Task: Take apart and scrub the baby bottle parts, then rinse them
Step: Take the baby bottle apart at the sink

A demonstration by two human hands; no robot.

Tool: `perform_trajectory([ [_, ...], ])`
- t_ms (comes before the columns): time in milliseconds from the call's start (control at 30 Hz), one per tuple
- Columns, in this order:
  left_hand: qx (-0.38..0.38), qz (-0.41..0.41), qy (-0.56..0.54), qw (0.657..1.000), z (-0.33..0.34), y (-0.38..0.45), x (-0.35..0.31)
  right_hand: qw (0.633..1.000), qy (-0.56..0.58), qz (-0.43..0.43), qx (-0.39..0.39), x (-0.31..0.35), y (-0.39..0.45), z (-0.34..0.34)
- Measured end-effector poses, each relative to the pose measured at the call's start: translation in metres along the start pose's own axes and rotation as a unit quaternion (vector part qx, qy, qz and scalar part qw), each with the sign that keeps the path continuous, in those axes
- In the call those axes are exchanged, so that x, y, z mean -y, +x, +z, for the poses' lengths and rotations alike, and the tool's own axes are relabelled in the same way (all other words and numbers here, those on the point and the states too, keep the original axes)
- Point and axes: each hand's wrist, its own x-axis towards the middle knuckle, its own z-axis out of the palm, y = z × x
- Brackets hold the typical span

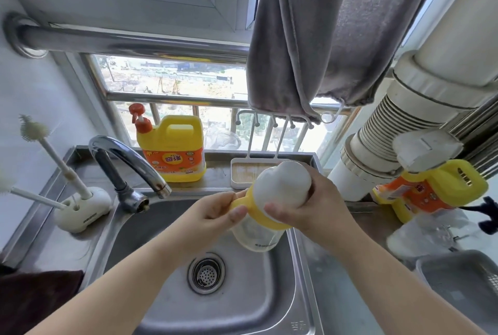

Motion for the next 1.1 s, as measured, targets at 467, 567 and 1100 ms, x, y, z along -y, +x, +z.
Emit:
perform_trajectory([
  [467,-0.029,-0.077,0.021,0.996,0.0,0.017,0.037,0.993,0.045,0.112,-0.001,-0.029,0.025,-0.064],
  [567,-0.068,-0.095,0.045,0.992,0.005,0.018,0.054,0.961,0.036,0.27,-0.043,-0.087,0.028,-0.062],
  [1100,-0.091,-0.127,-0.044,0.987,0.019,0.03,0.107,0.929,-0.314,0.189,-0.057,-0.194,0.087,-0.03],
])
